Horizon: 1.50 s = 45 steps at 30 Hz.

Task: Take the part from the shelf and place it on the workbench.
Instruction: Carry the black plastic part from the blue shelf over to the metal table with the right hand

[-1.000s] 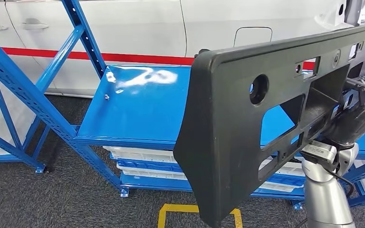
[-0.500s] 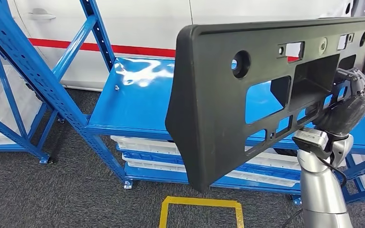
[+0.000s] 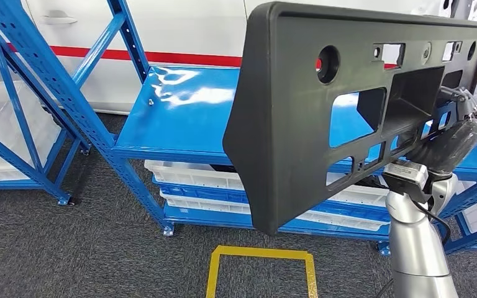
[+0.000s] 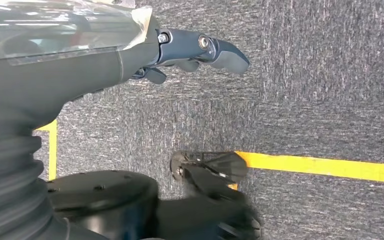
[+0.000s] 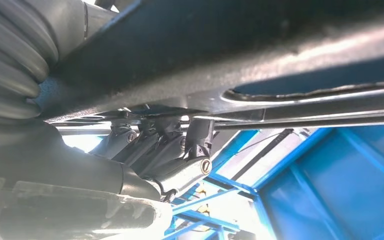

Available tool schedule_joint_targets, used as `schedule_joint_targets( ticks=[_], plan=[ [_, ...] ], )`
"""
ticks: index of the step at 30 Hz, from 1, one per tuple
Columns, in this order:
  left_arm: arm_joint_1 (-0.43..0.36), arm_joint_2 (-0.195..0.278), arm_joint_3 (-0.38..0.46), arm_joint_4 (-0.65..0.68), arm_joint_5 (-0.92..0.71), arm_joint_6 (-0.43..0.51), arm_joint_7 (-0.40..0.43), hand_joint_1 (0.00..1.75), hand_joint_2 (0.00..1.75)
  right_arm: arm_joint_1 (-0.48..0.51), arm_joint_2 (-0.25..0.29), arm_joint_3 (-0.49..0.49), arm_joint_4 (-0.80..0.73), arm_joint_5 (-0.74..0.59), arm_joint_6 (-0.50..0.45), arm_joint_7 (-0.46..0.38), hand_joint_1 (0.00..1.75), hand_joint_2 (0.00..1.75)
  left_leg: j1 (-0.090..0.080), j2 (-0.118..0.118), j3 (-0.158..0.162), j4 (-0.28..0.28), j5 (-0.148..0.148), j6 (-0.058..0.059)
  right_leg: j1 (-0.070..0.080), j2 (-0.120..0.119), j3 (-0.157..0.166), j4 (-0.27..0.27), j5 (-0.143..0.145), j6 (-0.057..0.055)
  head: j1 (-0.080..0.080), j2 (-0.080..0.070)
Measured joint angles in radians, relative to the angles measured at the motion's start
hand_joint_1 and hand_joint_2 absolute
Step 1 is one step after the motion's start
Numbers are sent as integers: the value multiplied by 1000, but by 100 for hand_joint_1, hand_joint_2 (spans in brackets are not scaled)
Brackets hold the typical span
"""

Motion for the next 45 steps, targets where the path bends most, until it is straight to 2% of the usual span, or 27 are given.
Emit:
schedule_joint_targets(
  ticks=[2, 5, 7, 9, 11, 12, 14, 16, 17, 19, 21, 22, 24, 25, 26, 27, 28, 29, 31, 33, 35, 36, 37, 39, 41, 43, 45],
  plan=[
    [-2, 0, 0, 0, 0, 1, -1, 0, 175, -8, 0, 0, 0, 2, 0, 9, 155, 175, -6, -3, 50, -80, 1, 9, 2, -1, -5, -1, 10, 15, 1, 0],
    [-2, 0, 0, 0, 1, 2, -2, 0, 175, -18, 1, 2, 2, 12, 0, 25, 155, 175, -13, -1, 41, -94, 20, 31, -1, -3, -17, 5, 14, 35, 1, 0],
    [-5, 0, 0, 0, 0, 3, -3, 0, 175, -21, -2, 3, 3, 17, 0, 35, 155, 175, -11, 3, 23, -103, 44, 50, 1, -3, -48, 64, -36, 28, 6, 0],
    [-7, 0, 0, 0, -2, 2, -3, 0, 175, -23, -5, 3, 3, 19, 0, 44, 155, 175, -15, 5, -3, -103, 64, 59, 2, -3, -90, 187, -114, 16, 11, 0],
    [-7, 0, -1, 0, -5, 1, -3, 0, 175, -23, -7, 3, 4, 23, 0, 53, 155, 175, -18, 6, -30, -102, 84, 59, 3, -3, -102, 278, -146, 21, 11, 0],
    [-7, 0, -1, 0, -6, 1, -4, 0, 175, -23, -7, 3, 4, 27, 0, 58, 155, 175, -19, 7, -44, -101, 94, 59, 3, -3, -84, 275, -136, 30, 11, 0],
    [-9, 0, -2, 0, -10, 0, -6, 0, 175, -23, -10, 3, 3, 31, 0, 65, 155, 175, -20, 7, -67, -97, 112, 54, 3, -3, 2, 166, -95, 46, 11, 0],
    [-11, 0, -4, 0, -13, 0, -7, 0, 175, -21, -14, 1, 1, 33, 0, 69, 155, 175, -22, 6, -84, -91, 129, 45, 9, -3, 93, 28, -89, 40, 10, 0],
    [-12, 0, -4, 0, -15, 0, -6, 0, 175, -19, -15, 0, 0, 33, 0, 69, 155, 175, -23, 6, -88, -90, 137, 40, 12, -2, 113, -10, -94, 32, 9, 0],
    [-12, 0, -5, 0, -18, 0, -6, 0, 175, -12, -17, -2, -1, 33, -1, 70, 155, 175, -24, 5, -92, -93, 154, 31, 14, 0, 108, -22, -91, 17, 7, 0],
    [-13, 0, -5, 0, -18, 0, -5, 0, 175, -8, -17, -2, -2, 35, -1, 71, 155, 175, -22, 3, -105, -76, 131, 19, 5, -1, 95, -22, -73, -1, 5, 0],
    [-13, 1, -5, 0, -18, 0, -5, 0, 175, -7, -16, -2, -3, 37, -1, 71, 155, 175, -20, 2, -118, -42, 91, 12, 0, -2, 86, -23, -61, -10, 4, 0],
    [-13, 1, -5, 0, -18, 0, -3, 0, 175, -6, -14, -2, -6, 44, -1, 74, 155, 175, -12, 2, -151, 82, -13, -1, 0, -3, 62, -21, -38, -21, 1, 0],
    [-13, 1, -5, 0, -18, 0, -2, 0, 175, -5, -14, -2, -6, 47, -1, 75, 155, 175, -8, 2, -163, 148, -47, -5, 1, -3, 49, -21, -28, -20, 1, 0],
    [-13, 1, -6, 0, -18, 1, -2, 0, 175, -4, -13, -2, -7, 50, -1, 76, 155, 175, -4, 2, -165, 193, -58, -9, 2, -3, 36, -20, -18, -19, 1, 0],
    [-14, 1, -6, 0, -18, 1, -1, 0, 175, -2, -12, -2, -8, 52, -1, 78, 155, 175, 0, 3, -151, 204, -48, -11, 2, -3, 24, -18, -10, -17, 1, 0],
    [-14, 1, -6, 0, -18, 2, -1, 0, 175, 0, -12, -2, -9, 53, -1, 79, 155, 175, 3, 3, -118, 176, -26, -11, 2, -3, 13, -16, -2, -13, 1, 0],
    [-15, 1, -6, 0, -18, 2, -1, 0, 175, 1, -11, -2, -12, 55, -1, 81, 155, 175, 5, 2, -67, 116, -4, -10, 1, -3, 4, -14, 5, -9, 1, 0],
    [-19, 1, -7, 0, -18, 3, 0, 0, 175, 1, -11, -3, -19, 56, -1, 83, 155, 175, 4, 0, 35, -28, 4, -4, 2, -3, -11, -11, 19, 3, 2, 0],
    [-21, 1, -8, -1, -18, 3, 0, 0, 175, 1, -10, -4, -24, 58, -1, 84, 155, 175, -4, -3, 72, -94, -7, 8, 1, -5, -17, -14, 33, 19, 4, 0],
    [-20, 2, -9, -1, -18, 3, 0, 0, 175, 3, -10, -4, -26, 60, -1, 84, 155, 175, -10, 0, 64, -105, 10, 25, -3, -6, -23, -17, 43, 35, 4, 0],
    [-20, 2, -9, -1, -18, 3, 0, 0, 175, 6, -10, -4, -26, 60, -1, 84, 155, 175, -10, 2, 59, -112, 21, 34, -3, -5, -32, -7, 33, 37, 4, 0],
    [-21, 1, -10, -1, -18, 3, 0, 0, 175, 7, -10, -4, -26, 61, -1, 85, 155, 175, -9, 5, 51, -118, 34, 44, -3, -5, -46, 19, 8, 34, 7, 0],
    [-22, 0, -11, -1, -18, 3, 0, 0, 175, 11, -10, -5, -26, 60, -1, 85, 155, 175, -10, 8, 27, -122, 57, 55, -2, -4, -89, 137, -74, 24, 11, 0],
    [-21, 0, -11, -1, -18, 3, 0, 0, 175, 19, -10, -5, -26, 60, -1, 85, 155, 175, -12, 10, -2, -121, 79, 57, -2, -4, -118, 260, -125, 29, 13, 0],
    [-20, 0, -11, -1, -18, 3, 0, 0, 175, 26, -10, -5, -26, 60, -1, 85, 155, 175, -10, 12, -30, -119, 99, 52, -4, -4, -85, 259, -107, 51, 13, 0],
    [-19, 0, -11, -1, -19, 3, 0, 0, 175, 29, -9, -5, -26, 60, -1, 85, 155, 175, -8, 12, -54, -113, 114, 41, -9, -4, 12, 126, -69, 73, 14, 0]
  ],
)
